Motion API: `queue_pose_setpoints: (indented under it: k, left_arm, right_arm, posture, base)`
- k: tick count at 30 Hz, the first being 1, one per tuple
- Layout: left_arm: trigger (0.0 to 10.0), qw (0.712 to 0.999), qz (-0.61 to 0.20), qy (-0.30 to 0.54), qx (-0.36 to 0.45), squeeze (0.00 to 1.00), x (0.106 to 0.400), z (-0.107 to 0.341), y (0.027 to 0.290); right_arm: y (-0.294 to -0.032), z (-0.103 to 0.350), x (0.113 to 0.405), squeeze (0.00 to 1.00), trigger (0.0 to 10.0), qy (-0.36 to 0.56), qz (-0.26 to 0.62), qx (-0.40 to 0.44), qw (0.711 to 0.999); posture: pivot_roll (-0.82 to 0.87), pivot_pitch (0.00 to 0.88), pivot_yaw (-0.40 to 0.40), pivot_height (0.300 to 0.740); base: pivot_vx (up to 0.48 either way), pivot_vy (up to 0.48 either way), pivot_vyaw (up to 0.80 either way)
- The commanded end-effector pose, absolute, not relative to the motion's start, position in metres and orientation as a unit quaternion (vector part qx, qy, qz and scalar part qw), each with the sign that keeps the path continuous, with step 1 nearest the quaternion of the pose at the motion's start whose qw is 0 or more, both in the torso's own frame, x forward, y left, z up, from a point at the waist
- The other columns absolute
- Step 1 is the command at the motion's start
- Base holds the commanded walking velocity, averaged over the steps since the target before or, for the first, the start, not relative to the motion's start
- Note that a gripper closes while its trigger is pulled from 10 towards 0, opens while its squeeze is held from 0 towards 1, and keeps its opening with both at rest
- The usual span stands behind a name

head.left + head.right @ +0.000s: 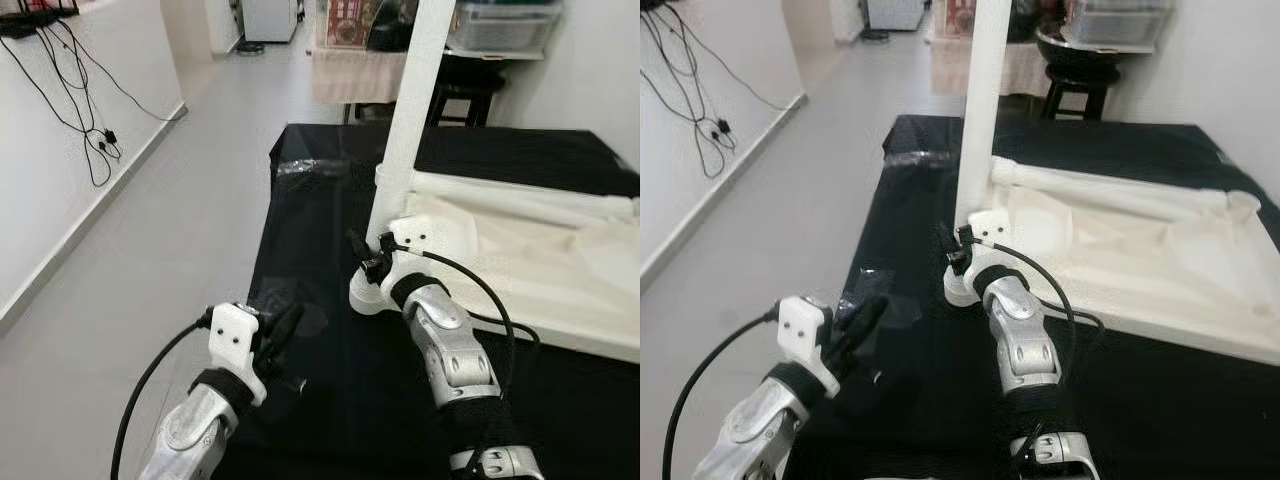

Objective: Building children table

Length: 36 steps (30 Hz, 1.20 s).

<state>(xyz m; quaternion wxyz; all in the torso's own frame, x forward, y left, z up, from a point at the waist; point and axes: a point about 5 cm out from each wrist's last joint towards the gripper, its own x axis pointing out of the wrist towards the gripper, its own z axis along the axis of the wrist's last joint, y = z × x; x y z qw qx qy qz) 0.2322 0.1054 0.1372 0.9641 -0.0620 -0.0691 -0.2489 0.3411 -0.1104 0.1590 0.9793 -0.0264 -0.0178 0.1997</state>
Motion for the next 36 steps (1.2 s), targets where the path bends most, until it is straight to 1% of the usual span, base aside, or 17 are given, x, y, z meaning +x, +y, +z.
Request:
queue_pose_setpoints:
  k: [1,2,3,4,5,6,7,11,13,14,17,23,24,25,26,29,36]
  left_arm:
    - [10.0,0.964,-0.252,-0.064,-0.060,0.00,0.232,0.137,0.106]
    - [10.0,0.964,-0.253,-0.064,-0.061,0.00,0.232,0.137,0.106]
    - [10.0,0.964,-0.252,-0.065,-0.061,0.00,0.232,0.137,0.106]
    - [10.0,0.964,-0.251,-0.065,-0.061,0.00,0.232,0.137,0.106]
    - [10.0,0.965,-0.248,-0.066,-0.060,0.00,0.232,0.137,0.106]
    - [10.0,0.965,-0.247,-0.066,-0.059,0.00,0.233,0.137,0.105]
    - [10.0,0.965,-0.246,-0.066,-0.059,0.00,0.233,0.137,0.105]
    - [10.0,0.965,-0.248,-0.066,-0.060,0.00,0.234,0.137,0.104]
    - [10.0,0.965,-0.248,-0.066,-0.060,0.00,0.234,0.137,0.104]
    - [10.0,0.965,-0.248,-0.066,-0.060,0.00,0.234,0.137,0.104]
    - [10.0,0.964,-0.249,-0.066,-0.060,0.00,0.234,0.136,0.103]
    - [10.0,0.965,-0.248,-0.065,-0.060,0.00,0.234,0.135,0.102]
    - [10.0,0.965,-0.248,-0.065,-0.060,0.00,0.234,0.135,0.102]
    - [10.0,0.965,-0.247,-0.065,-0.059,0.00,0.233,0.135,0.102]
    - [10.0,0.965,-0.247,-0.065,-0.059,0.00,0.233,0.135,0.101]
    - [10.0,0.965,-0.247,-0.065,-0.058,0.00,0.233,0.135,0.101]
    - [10.0,0.965,-0.248,-0.065,-0.057,0.00,0.232,0.135,0.101]
  right_arm:
    - [-0.111,0.133,0.340,0.00,0.0,0.042,0.210,-0.028,0.976]
    - [-0.114,0.135,0.344,0.00,0.0,0.042,0.203,-0.028,0.978]
    - [-0.114,0.137,0.346,0.00,3.6,0.042,0.188,-0.032,0.981]
    - [-0.114,0.138,0.346,0.00,3.6,0.041,0.179,-0.035,0.982]
    - [-0.112,0.141,0.347,0.00,10.0,0.034,0.190,-0.028,0.981]
    - [-0.111,0.143,0.348,0.00,10.0,0.030,0.199,-0.023,0.979]
    - [-0.109,0.146,0.348,1.00,10.0,0.029,0.219,-0.019,0.975]
    - [-0.104,0.166,0.353,1.00,10.0,0.006,0.336,-0.003,0.942]
    - [-0.104,0.173,0.353,1.00,10.0,-0.003,0.360,0.000,0.933]
    - [-0.106,0.180,0.354,0.00,10.0,-0.015,0.383,-0.012,0.924]
    - [-0.108,0.184,0.355,0.00,10.0,-0.022,0.396,-0.021,0.918]
    - [-0.123,0.186,0.359,0.00,10.0,0.039,0.538,-0.073,0.839]
    - [-0.124,0.188,0.359,0.00,4.6,0.037,0.549,-0.070,0.832]
    - [-0.126,0.189,0.359,0.00,2.5,0.033,0.554,-0.068,0.829]
    - [-0.128,0.190,0.360,0.00,0.0,0.034,0.555,-0.058,0.829]
    - [-0.132,0.190,0.360,0.00,0.0,0.040,0.566,-0.052,0.822]
    - [-0.147,0.189,0.364,0.00,0.0,0.038,0.542,-0.031,0.839]
  posture:
    - [0.02,0.096,-0.021,0.740]
    - [0.02,0.096,-0.021,0.740]
    - [0.02,0.095,-0.023,0.740]
    - [0.02,0.095,-0.023,0.740]
    - [0.02,0.093,-0.025,0.740]
    - [0.03,0.092,-0.026,0.740]
    - [0.03,0.091,-0.028,0.740]
    - [0.02,0.087,-0.028,0.740]
    - [0.02,0.087,-0.028,0.740]
    - [0.02,0.083,-0.029,0.740]
    - [0.02,0.083,-0.029,0.740]
    - [0.05,0.074,-0.046,0.740]
    - [0.05,0.074,-0.045,0.740]
    - [0.05,0.074,-0.045,0.740]
    - [0.05,0.074,-0.046,0.740]
    - [0.06,0.073,-0.046,0.740]
    - [0.05,0.077,-0.045,0.740]
  base:
    - [0.000,0.000,0.00]
    - [0.000,0.000,0.00]
    - [0.000,0.000,0.00]
    - [0.000,0.000,0.00]
    - [0.000,0.000,0.00]
    - [0.000,0.000,0.00]
    - [0.000,0.000,0.00]
    - [0.000,0.000,0.00]
    - [0.000,0.000,0.00]
    - [0.000,0.000,0.00]
    - [0.000,0.000,0.00]
    - [0.000,0.000,0.00]
    - [0.000,0.000,0.00]
    - [0.000,0.000,0.00]
    - [0.000,0.000,0.00]
    - [0.000,0.000,0.00]
    - [0.000,0.000,0.00]
